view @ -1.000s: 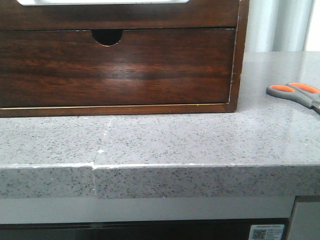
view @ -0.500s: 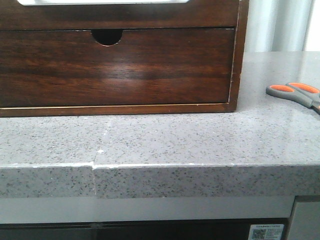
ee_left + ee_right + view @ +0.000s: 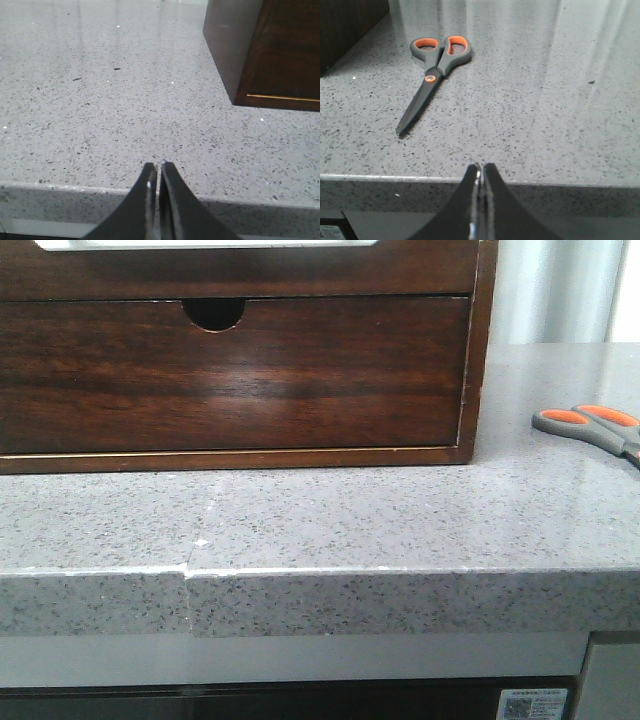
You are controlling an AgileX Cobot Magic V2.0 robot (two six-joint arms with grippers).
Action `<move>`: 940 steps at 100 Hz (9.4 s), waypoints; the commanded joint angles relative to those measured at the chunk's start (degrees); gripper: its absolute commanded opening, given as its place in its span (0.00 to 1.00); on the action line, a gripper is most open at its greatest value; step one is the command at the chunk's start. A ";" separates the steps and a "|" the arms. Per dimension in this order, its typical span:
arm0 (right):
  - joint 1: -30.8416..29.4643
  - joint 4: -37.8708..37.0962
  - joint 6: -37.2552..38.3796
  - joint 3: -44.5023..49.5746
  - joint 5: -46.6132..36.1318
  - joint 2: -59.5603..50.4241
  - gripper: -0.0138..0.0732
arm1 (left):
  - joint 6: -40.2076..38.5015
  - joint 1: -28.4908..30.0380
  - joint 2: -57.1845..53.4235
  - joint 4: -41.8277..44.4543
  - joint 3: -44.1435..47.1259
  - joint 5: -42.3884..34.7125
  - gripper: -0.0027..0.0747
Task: Put scissors in drawer with both arms
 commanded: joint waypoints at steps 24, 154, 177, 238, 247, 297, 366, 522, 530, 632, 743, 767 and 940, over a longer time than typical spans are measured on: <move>-0.23 -0.92 -0.31 1.69 -1.18 -1.23 0.11 | -0.10 -0.08 -1.59 2.58 1.14 -4.75 0.01; -0.23 -0.37 -0.31 -4.71 -20.49 -0.30 0.11 | -0.10 -0.08 -1.19 0.59 -3.16 -29.47 0.01; -0.23 1.82 -0.31 -11.68 -10.39 6.19 0.11 | -0.10 -0.08 4.66 1.67 -13.07 -20.39 0.01; -0.23 9.95 -0.31 -19.61 -1.27 20.74 0.11 | -0.10 -0.08 17.69 2.66 -18.42 -20.69 0.32; -0.23 9.95 -0.31 -19.61 -0.54 20.74 0.11 | -0.10 -0.08 18.34 2.29 -18.32 -23.93 0.50; -0.23 9.95 -0.31 -19.61 -0.65 20.74 0.11 | -0.10 -11.97 28.69 31.90 -21.80 -33.84 0.51; -0.23 9.95 -0.31 -19.61 -0.65 20.74 0.11 | -0.10 -28.02 54.43 66.60 -35.51 -34.68 0.51; -0.23 9.95 -0.31 -19.61 -0.55 20.74 0.11 | -0.37 -28.02 61.99 76.08 -41.13 -36.02 0.01; -0.23 9.95 -0.31 -19.61 -0.55 20.74 0.11 | -0.37 -28.02 60.90 76.08 -41.13 -36.42 0.01; -0.13 9.95 -0.31 -19.61 -0.33 20.74 0.11 | -0.72 -28.02 40.78 74.99 -26.75 -49.13 0.01; -0.13 9.95 -0.31 -19.61 -0.11 20.74 0.11 | -0.72 -28.02 40.81 74.22 -26.39 -60.78 0.42; -0.13 10.56 -0.31 -19.99 0.52 21.28 0.11 | -0.72 -28.02 35.51 57.93 -26.39 -61.06 0.42; 6.36 5.21 -1.79 -75.60 37.26 89.62 0.65 | -0.81 -28.02 19.09 53.90 -26.50 -44.60 0.41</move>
